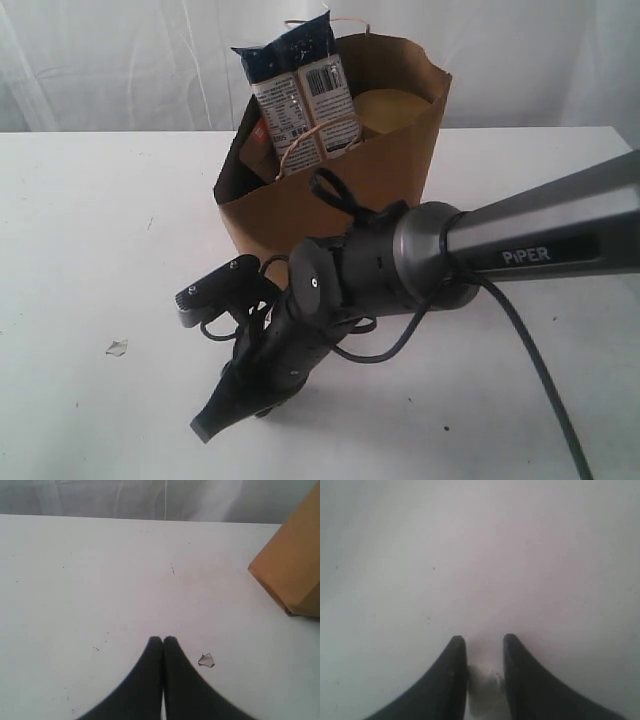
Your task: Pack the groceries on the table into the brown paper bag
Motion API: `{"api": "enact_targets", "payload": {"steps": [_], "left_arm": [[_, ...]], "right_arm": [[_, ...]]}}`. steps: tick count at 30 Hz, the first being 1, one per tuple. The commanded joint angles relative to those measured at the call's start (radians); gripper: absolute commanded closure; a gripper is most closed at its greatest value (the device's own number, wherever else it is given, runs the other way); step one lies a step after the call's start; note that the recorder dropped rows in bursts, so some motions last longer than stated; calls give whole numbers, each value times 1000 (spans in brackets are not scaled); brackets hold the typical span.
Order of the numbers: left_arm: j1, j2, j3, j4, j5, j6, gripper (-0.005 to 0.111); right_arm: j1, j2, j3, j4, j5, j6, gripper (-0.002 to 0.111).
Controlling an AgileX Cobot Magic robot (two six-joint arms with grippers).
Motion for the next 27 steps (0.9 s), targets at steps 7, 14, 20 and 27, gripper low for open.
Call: {"api": "enact_targets", "payload": {"steps": [7,14,20,27], "left_arm": [[2,-3,3,-4,-1,-5,107],[2,-3,3,-4,-1,-5,107],[2,-3,3,-4,-1,-5,107],[2,-3,3,-4,-1,-5,107]], "right_arm": [[1,-174,-107,0,303,5,108],[1,-413,-254,65,576,3,108],[1,-572,-317,48,280,-113,108],[-22,-546,-317,-176,-126,-139,108]]}}
